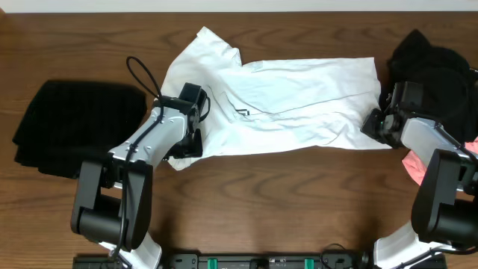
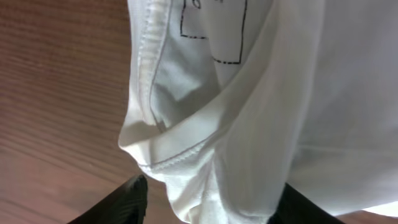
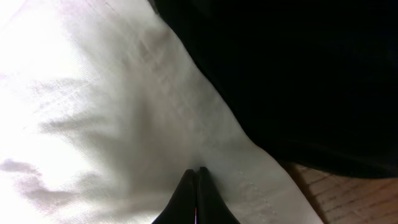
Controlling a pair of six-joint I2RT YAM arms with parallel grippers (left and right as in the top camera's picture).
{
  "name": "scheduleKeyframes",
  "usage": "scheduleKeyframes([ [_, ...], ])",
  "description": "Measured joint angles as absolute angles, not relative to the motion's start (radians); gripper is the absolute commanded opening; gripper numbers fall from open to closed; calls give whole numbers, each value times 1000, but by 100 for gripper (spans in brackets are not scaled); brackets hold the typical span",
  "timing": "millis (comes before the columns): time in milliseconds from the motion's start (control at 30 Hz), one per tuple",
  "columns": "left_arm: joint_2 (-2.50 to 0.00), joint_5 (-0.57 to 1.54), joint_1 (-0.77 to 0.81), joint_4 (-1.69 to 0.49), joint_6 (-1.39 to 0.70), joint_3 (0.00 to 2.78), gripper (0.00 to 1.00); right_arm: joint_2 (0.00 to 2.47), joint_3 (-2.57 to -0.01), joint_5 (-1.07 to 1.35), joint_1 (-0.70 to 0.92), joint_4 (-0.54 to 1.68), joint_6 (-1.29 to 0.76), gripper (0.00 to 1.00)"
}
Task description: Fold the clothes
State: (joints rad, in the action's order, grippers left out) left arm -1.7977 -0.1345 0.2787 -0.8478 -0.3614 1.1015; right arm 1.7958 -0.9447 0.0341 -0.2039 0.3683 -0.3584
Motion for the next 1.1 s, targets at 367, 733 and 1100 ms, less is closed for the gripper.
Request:
scheduleKeyframes([
  [367, -1798, -95, 279, -852, -373, 1102, 26, 1791, -941, 22, -206, 387, -360, 1],
  [733, -1797, -194, 251, -1031, -368, 1114, 8, 1790, -942, 14, -206, 392, -360, 1],
  [1100, -1758, -296, 73, -963, -233, 1161, 48, 1787, -941, -28, -206, 402, -368, 1],
])
